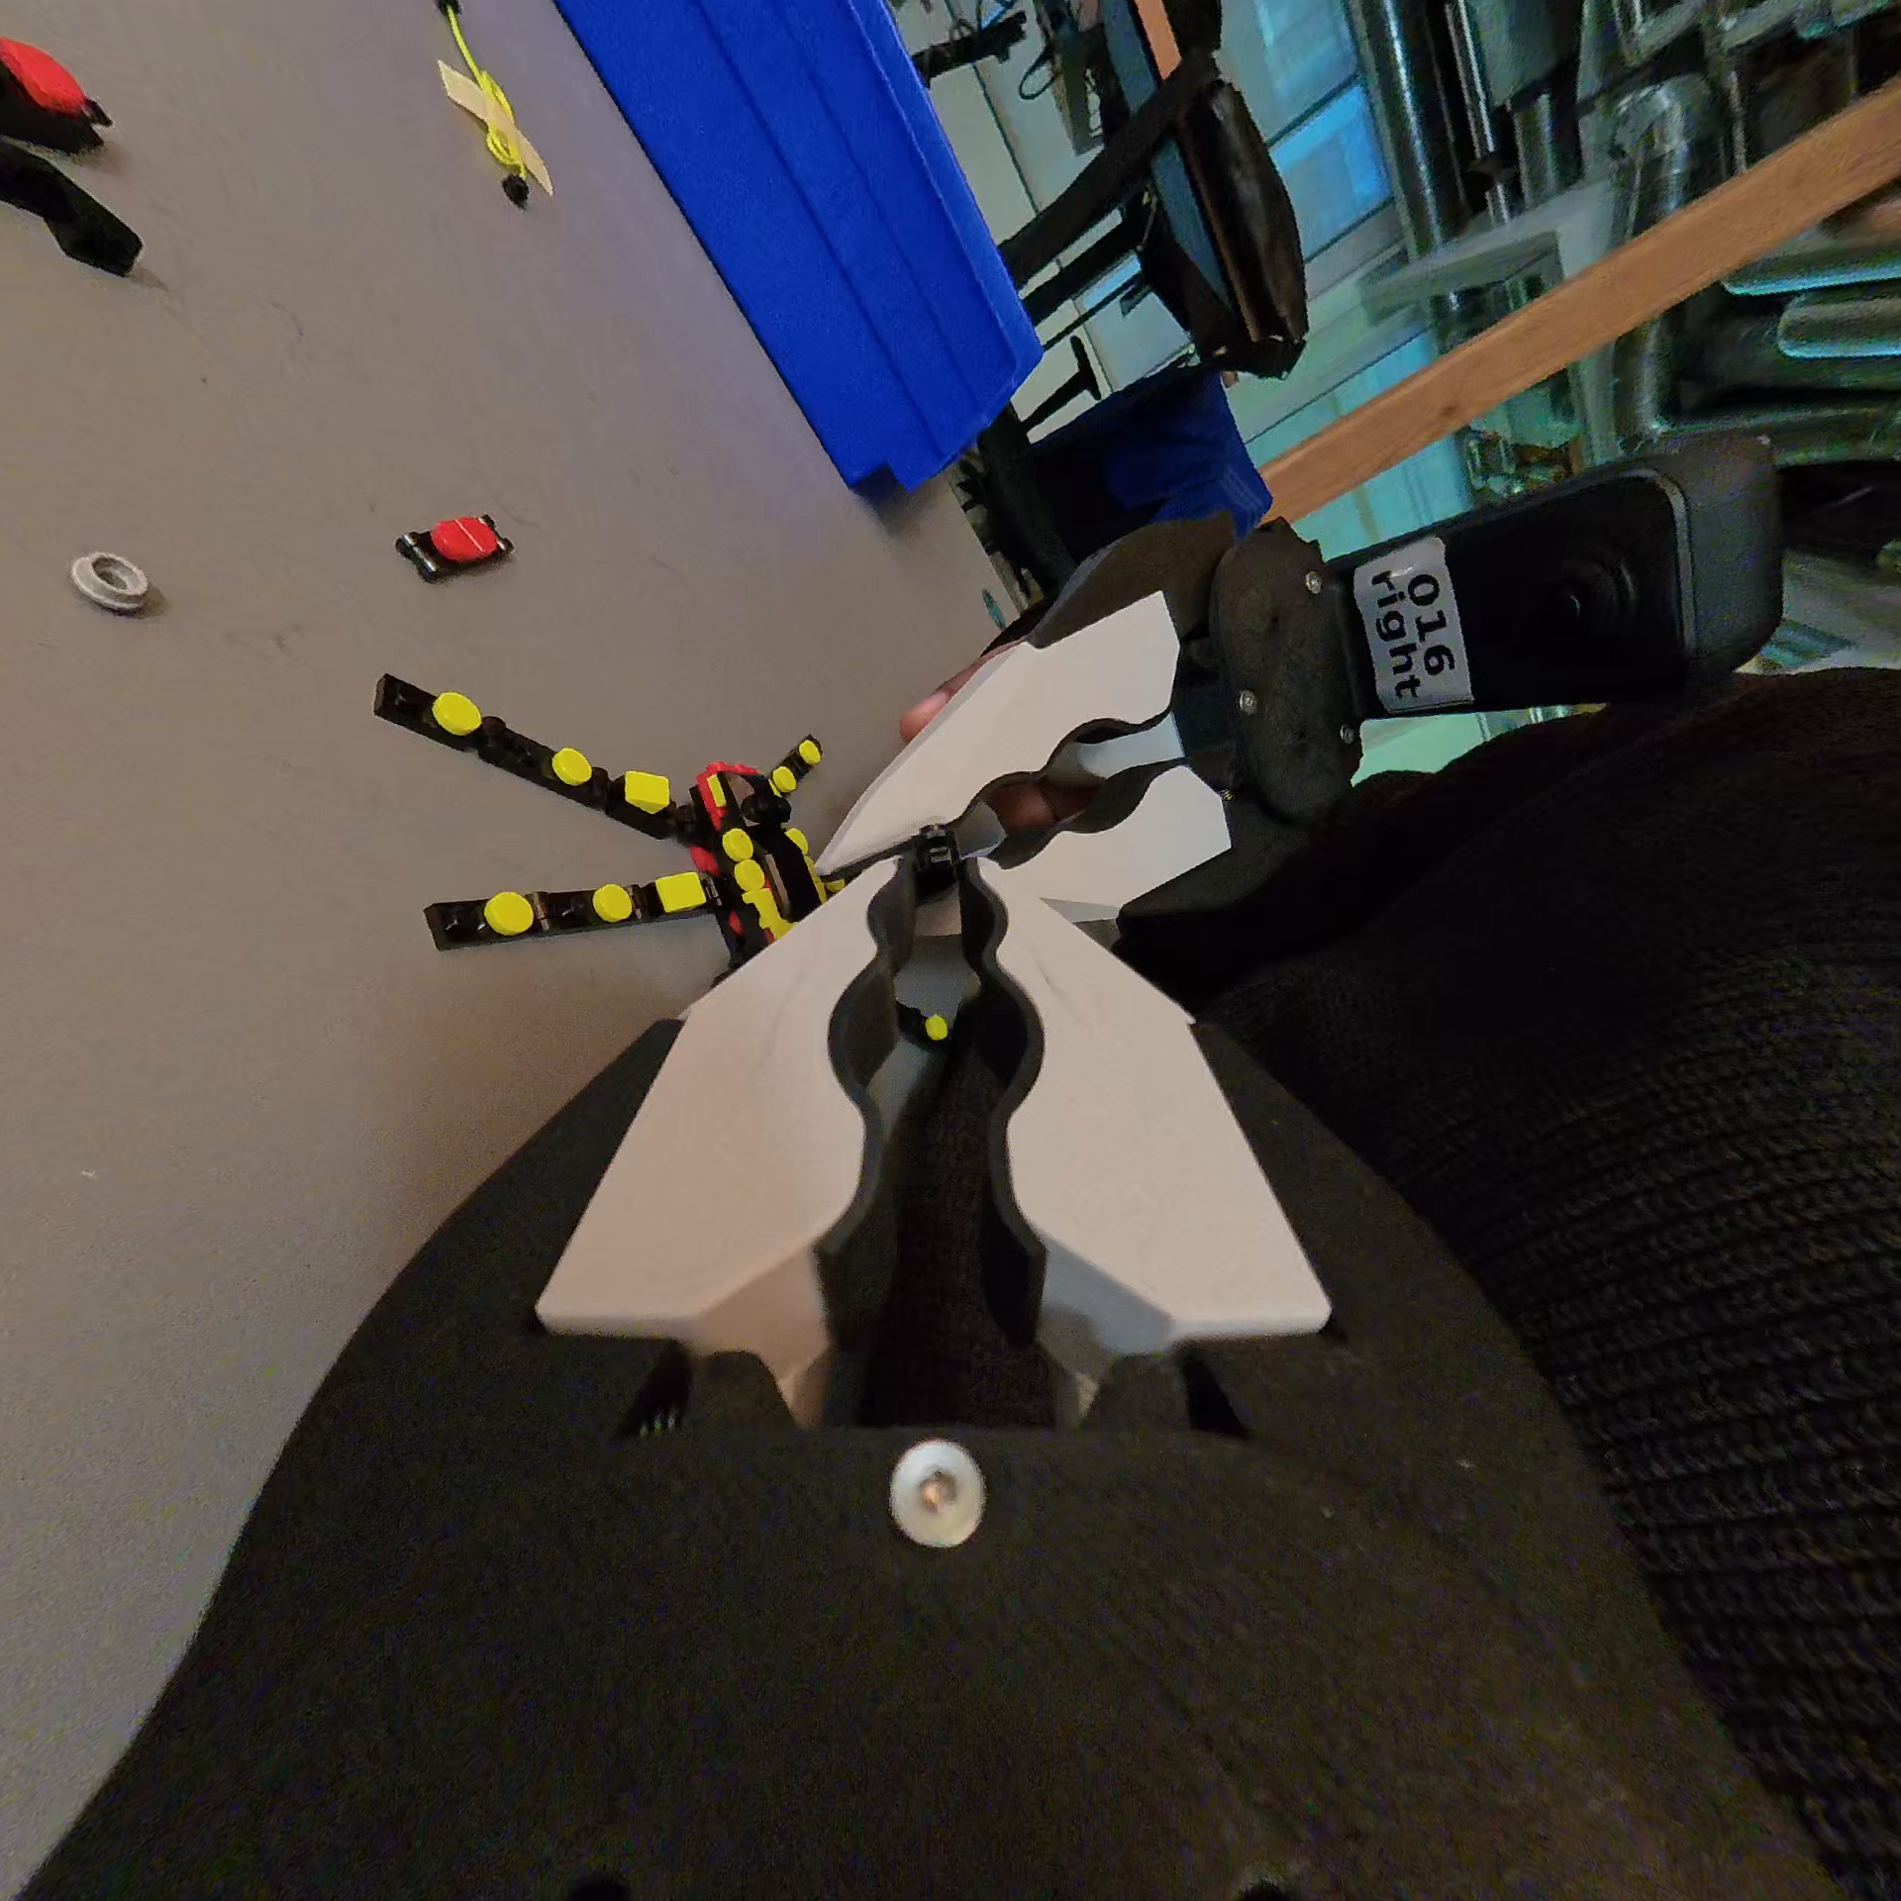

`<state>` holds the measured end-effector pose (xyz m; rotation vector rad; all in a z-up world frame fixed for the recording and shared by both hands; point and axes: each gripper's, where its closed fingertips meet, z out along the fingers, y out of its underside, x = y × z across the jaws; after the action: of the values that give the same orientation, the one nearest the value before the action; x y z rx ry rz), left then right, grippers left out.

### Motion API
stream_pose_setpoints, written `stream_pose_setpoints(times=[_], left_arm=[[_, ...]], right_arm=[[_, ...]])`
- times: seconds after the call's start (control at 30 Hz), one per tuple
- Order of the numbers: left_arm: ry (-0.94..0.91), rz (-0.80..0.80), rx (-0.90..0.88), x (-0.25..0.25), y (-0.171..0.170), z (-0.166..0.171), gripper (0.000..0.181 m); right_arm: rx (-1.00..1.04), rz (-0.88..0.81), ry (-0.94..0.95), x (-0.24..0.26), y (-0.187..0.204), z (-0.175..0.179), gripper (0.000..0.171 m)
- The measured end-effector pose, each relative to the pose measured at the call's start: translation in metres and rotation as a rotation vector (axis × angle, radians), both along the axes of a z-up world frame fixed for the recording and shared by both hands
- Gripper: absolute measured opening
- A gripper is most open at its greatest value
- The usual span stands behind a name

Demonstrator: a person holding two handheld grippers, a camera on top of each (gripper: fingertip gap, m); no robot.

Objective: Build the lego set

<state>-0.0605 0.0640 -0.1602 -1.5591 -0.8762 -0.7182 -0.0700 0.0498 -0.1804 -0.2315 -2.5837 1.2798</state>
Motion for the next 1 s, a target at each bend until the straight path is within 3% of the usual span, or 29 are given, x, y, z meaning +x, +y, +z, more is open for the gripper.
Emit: stream_pose_setpoints(times=[0.27, 0.5, 0.77, 1.0], left_arm=[[0.051, 0.134, 0.046, -0.023, -0.014, 0.013, 0.007], [0.016, 0.179, 0.075, -0.031, -0.02, 0.014, 0.007], [-0.002, 0.177, 0.079, -0.032, -0.02, 0.012, 0.007], [-0.015, 0.16, 0.086, -0.029, -0.018, 0.013, 0.007]], right_arm=[[-0.078, -0.088, -0.04, -0.023, 0.024, 0.014, 0.01], [-0.075, -0.22, -0.323, -0.024, 0.043, -0.006, 0.062], [0.015, -0.259, -0.272, -0.015, 0.058, -0.022, 0.053], [0.027, -0.154, -0.286, -0.005, 0.054, -0.029, 0.047]])
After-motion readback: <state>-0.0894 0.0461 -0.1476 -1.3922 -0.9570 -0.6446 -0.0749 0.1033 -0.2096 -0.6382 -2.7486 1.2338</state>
